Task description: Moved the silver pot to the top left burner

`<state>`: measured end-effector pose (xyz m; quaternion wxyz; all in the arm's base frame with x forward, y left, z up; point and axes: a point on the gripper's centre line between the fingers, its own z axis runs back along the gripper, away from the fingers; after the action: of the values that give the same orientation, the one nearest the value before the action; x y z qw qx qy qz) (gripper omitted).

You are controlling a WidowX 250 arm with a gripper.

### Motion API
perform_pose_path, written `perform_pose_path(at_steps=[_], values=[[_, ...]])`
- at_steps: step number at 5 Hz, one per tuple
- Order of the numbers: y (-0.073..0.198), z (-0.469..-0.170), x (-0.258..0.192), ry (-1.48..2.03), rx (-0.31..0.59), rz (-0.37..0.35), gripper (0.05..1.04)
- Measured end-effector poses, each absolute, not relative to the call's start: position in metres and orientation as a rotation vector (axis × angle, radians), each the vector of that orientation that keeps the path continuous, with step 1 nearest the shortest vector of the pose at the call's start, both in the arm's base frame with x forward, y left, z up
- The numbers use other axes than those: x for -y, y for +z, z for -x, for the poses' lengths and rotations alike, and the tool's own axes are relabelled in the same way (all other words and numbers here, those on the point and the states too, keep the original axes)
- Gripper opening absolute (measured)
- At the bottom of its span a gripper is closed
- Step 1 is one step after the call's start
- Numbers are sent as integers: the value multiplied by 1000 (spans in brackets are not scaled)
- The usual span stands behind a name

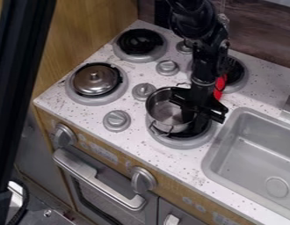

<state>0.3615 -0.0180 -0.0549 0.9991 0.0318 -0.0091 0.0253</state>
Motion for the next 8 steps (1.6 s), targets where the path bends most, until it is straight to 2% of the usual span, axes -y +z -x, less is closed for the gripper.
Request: perform_pose_path(at_steps=[1, 2, 3, 4, 5, 7, 8], values=[[-39, -375, -10, 28, 133, -117, 92], [-22, -388, -48, 5, 133, -202, 71], [-28, -403, -82, 3, 152, -188, 71], [-27, -419, -106, -51, 194, -210, 71], [-35, -442, -113, -81, 219, -240, 70], [-40, -475, -129, -84, 282, -246, 70], [-50, -484, -136, -92, 266, -266, 70]])
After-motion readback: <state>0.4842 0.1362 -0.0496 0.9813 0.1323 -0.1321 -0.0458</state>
